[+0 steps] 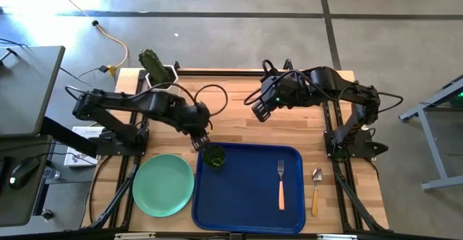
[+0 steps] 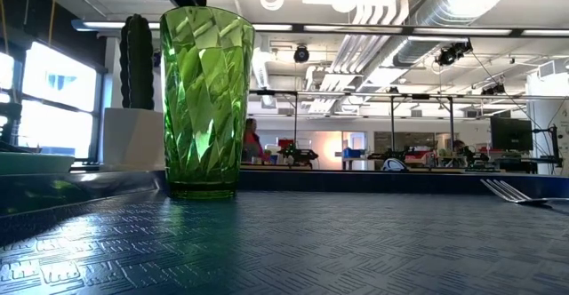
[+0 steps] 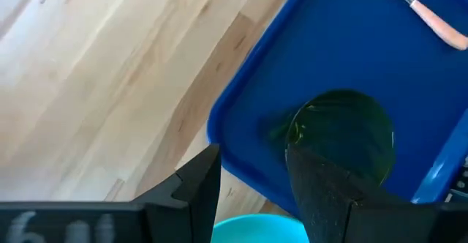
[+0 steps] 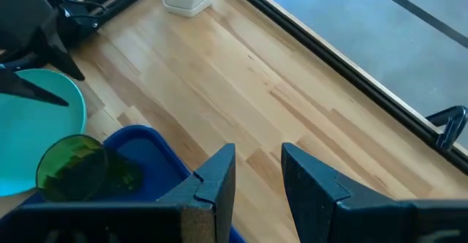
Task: Pick and place plate/cup/fork/spoon on tray
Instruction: Adjust the green glass on the blue tray
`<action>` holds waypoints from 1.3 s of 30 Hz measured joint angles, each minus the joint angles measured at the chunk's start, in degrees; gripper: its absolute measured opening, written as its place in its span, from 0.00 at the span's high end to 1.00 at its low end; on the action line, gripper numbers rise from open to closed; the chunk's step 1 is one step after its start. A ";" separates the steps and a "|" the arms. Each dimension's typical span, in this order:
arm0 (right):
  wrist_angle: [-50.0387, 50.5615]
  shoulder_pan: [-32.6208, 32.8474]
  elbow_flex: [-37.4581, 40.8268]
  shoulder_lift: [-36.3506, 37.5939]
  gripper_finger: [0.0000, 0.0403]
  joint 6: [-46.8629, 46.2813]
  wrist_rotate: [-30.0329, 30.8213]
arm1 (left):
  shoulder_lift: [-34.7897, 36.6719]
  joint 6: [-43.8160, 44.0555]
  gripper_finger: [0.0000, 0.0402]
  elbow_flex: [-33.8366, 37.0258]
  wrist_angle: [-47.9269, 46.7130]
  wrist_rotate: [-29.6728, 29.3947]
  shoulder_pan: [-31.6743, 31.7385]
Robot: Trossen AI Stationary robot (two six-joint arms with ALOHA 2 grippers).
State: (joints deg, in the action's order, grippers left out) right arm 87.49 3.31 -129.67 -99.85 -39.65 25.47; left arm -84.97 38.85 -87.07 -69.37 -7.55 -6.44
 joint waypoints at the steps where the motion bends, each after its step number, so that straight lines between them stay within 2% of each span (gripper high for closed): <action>1: 0.12 0.00 0.00 0.00 0.74 0.20 -0.02 | -0.54 0.20 0.63 0.02 0.05 0.00 -0.20; 16: 0.78 0.00 0.02 0.00 0.74 2.64 -0.70 | -7.32 3.10 0.63 0.07 0.69 -0.11 -2.58; 39: 1.94 0.00 0.04 -0.02 0.74 2.64 -0.79 | -9.50 1.99 0.63 -0.07 3.01 2.34 -3.78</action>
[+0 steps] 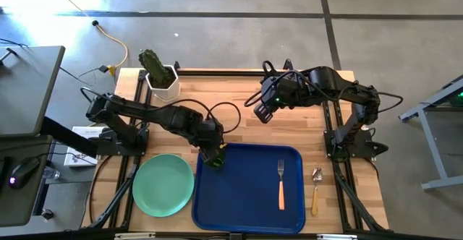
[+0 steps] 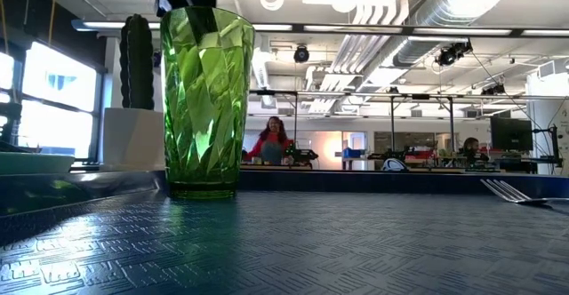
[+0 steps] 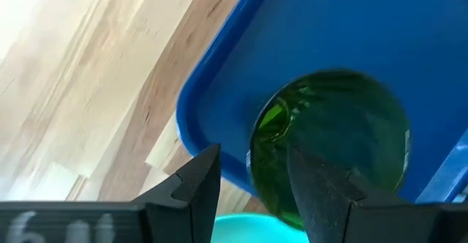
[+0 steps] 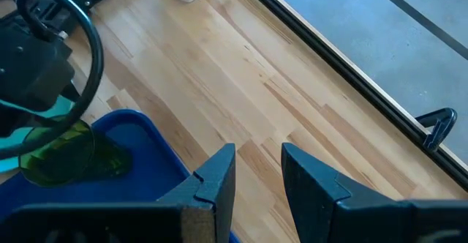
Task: Pick and place plate/cup/fork/spoon on tray
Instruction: Adjust the green glass on the blue tray
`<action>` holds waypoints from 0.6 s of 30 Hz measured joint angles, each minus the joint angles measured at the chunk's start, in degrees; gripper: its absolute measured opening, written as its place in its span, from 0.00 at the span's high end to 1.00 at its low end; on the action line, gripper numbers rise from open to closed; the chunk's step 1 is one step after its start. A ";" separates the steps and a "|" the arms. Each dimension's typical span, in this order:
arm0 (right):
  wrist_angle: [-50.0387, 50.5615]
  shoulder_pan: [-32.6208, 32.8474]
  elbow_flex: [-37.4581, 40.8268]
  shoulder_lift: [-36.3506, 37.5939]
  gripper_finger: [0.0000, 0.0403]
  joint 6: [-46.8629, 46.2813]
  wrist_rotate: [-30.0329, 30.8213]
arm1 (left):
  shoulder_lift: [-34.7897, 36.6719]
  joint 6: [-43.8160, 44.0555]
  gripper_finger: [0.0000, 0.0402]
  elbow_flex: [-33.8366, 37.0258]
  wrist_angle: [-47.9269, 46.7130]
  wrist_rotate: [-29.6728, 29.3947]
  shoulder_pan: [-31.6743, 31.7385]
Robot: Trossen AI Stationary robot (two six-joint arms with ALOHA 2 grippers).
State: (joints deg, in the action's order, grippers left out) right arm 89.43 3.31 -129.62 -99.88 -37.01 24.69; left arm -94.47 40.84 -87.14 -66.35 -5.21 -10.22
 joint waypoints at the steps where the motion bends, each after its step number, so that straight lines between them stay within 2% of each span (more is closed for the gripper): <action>1: -0.02 0.00 0.01 0.00 0.74 0.00 0.00 | -0.36 -0.07 0.63 -0.01 0.32 0.01 0.00; 12: 0.11 0.00 0.04 -0.04 0.74 -0.26 0.09 | -2.73 -1.01 0.64 0.15 -0.32 -0.02 0.04; 18: 0.13 0.00 0.04 -0.04 0.74 -0.20 0.11 | -2.87 -2.35 0.75 0.12 0.16 -0.13 0.04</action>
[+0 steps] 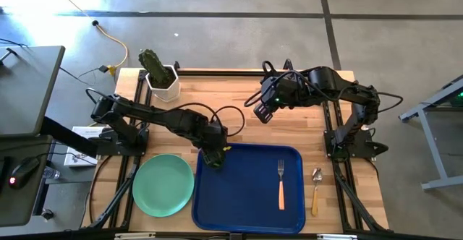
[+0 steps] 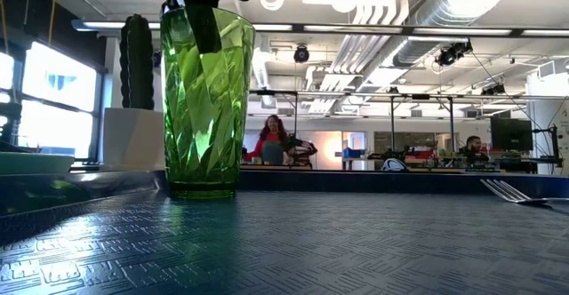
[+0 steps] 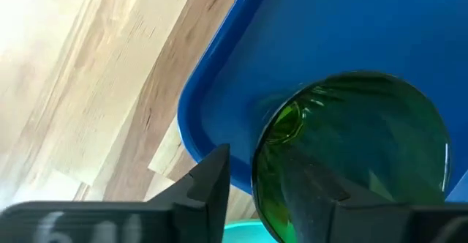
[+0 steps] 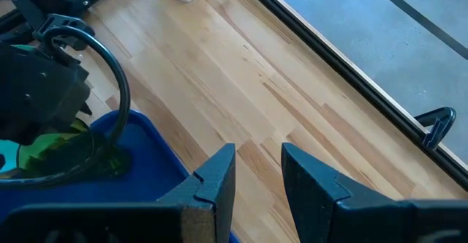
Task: Pick and place plate/cup/fork/spoon on tray
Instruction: Adjust the green glass on the blue tray
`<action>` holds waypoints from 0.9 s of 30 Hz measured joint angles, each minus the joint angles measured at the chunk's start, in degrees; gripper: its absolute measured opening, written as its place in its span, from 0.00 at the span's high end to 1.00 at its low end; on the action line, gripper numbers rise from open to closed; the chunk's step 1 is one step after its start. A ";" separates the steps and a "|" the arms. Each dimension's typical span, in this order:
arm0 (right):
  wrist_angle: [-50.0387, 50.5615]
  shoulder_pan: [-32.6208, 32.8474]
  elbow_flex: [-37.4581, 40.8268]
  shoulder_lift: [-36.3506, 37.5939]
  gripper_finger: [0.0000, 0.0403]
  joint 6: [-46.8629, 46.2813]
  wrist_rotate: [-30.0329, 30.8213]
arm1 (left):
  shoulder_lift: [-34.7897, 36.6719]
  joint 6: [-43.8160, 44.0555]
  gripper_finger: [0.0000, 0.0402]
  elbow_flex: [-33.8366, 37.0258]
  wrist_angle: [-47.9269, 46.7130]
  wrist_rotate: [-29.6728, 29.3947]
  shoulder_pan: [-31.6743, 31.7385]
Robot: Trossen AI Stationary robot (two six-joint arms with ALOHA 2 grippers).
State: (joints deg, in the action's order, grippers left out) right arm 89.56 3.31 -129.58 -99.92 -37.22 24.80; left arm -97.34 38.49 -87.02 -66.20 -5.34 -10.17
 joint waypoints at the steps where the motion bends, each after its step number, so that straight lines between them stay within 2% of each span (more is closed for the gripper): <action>1: 0.00 0.00 0.00 0.00 0.74 0.02 0.00 | 0.00 -0.08 0.77 0.00 -0.11 0.00 0.00; 12: 0.02 0.01 0.00 0.00 0.74 0.02 0.73 | 0.00 -1.27 0.98 0.00 -0.07 -1.41 0.02; 27: 0.02 0.00 0.00 0.00 0.74 0.01 0.79 | 0.13 -1.25 0.99 -0.02 -3.57 -3.63 0.20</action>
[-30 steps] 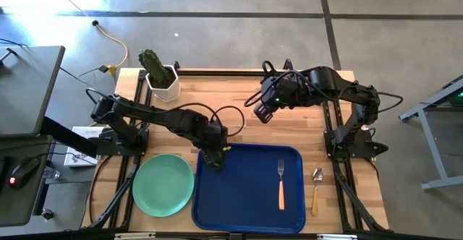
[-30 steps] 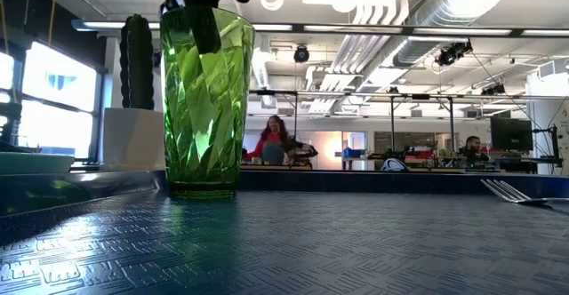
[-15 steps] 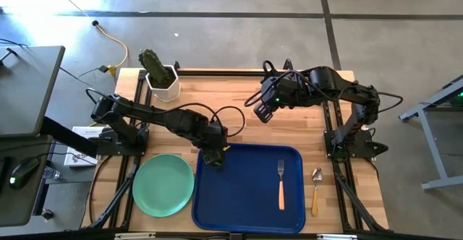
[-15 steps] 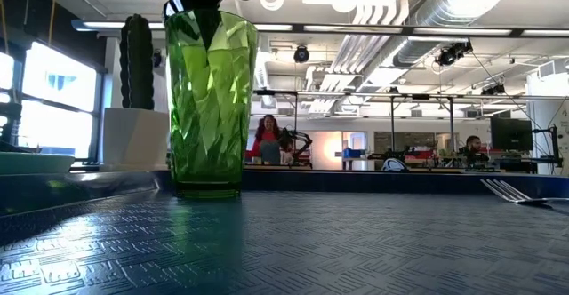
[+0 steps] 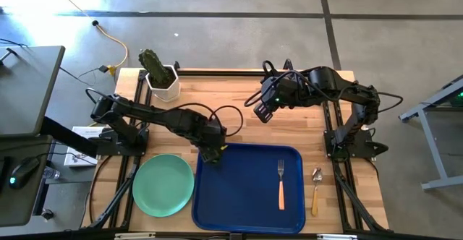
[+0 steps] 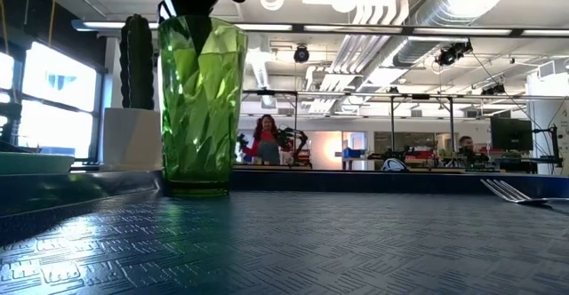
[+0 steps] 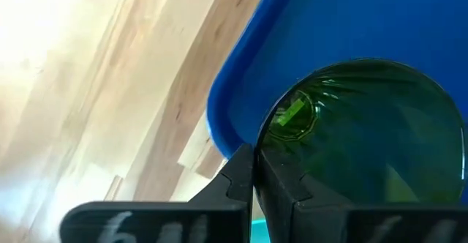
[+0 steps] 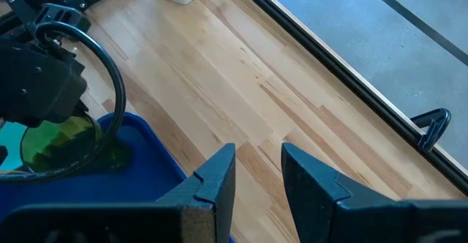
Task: Pick and place plate/cup/fork/spoon on tray
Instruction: Adjust the green glass on the blue tray
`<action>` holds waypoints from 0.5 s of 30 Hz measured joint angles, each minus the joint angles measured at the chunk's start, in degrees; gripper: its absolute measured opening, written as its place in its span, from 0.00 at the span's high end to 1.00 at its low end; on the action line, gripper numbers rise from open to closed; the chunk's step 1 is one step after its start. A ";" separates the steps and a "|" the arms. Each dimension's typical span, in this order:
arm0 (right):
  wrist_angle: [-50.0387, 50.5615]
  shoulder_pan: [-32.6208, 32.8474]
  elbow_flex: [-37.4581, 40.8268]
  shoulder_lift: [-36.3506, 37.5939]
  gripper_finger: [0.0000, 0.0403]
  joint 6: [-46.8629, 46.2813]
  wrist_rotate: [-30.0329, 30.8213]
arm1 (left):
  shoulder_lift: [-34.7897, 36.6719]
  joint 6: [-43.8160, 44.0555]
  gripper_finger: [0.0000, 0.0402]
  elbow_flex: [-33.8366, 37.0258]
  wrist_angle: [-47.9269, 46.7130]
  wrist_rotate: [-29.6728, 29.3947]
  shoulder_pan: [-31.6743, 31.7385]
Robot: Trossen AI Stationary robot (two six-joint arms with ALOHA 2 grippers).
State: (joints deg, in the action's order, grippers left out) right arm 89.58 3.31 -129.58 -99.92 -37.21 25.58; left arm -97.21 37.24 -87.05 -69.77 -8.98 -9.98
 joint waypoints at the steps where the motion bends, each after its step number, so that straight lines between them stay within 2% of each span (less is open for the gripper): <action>1: 0.00 0.01 0.00 0.00 0.74 0.00 -0.02 | 0.00 0.00 0.99 -0.03 -0.38 -0.28 0.10; 15: 0.00 0.01 0.00 0.00 0.74 -0.01 0.09 | 0.00 -0.89 0.98 -0.05 -1.15 -0.56 1.88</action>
State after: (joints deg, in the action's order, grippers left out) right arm 89.58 3.33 -129.58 -99.92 -37.23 25.67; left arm -97.21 36.36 -87.09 -70.92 -9.54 -8.10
